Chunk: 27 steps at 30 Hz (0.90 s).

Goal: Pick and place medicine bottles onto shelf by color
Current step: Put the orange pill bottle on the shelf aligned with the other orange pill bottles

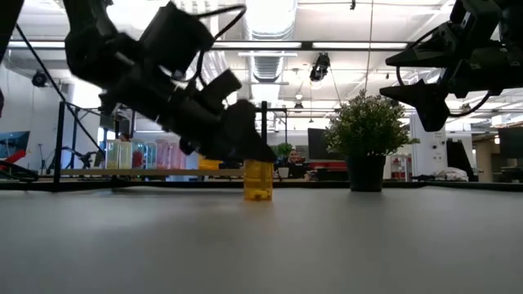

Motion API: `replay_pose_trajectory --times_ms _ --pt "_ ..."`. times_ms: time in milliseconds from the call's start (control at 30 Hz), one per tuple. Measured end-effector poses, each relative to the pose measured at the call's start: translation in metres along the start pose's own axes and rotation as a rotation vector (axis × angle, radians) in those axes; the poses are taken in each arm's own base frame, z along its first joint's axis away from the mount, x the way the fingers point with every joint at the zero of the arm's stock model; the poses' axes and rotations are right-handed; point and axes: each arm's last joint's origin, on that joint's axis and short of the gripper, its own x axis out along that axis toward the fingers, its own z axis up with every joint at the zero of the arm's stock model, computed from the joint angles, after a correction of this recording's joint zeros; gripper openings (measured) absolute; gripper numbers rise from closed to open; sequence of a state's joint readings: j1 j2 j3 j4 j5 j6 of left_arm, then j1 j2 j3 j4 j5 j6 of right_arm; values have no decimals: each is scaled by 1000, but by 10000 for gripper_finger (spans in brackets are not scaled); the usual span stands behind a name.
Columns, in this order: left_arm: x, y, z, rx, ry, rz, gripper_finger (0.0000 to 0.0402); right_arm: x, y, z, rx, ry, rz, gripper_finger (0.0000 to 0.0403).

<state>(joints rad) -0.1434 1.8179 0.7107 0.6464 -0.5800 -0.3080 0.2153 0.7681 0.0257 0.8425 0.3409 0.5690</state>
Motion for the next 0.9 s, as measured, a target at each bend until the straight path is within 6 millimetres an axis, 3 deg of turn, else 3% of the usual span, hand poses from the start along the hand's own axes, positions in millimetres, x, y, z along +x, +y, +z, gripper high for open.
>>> replay_pose_trajectory --times_ms 367,767,900 --pt "3 5 -8 -18 -19 4 328 0 0 0 0 0 0 231" --pt "4 4 -11 -6 4 -22 189 0 0 0 0 0 0 231" --pt "1 4 -8 -13 -7 -27 160 0 0 0 0 0 0 231"
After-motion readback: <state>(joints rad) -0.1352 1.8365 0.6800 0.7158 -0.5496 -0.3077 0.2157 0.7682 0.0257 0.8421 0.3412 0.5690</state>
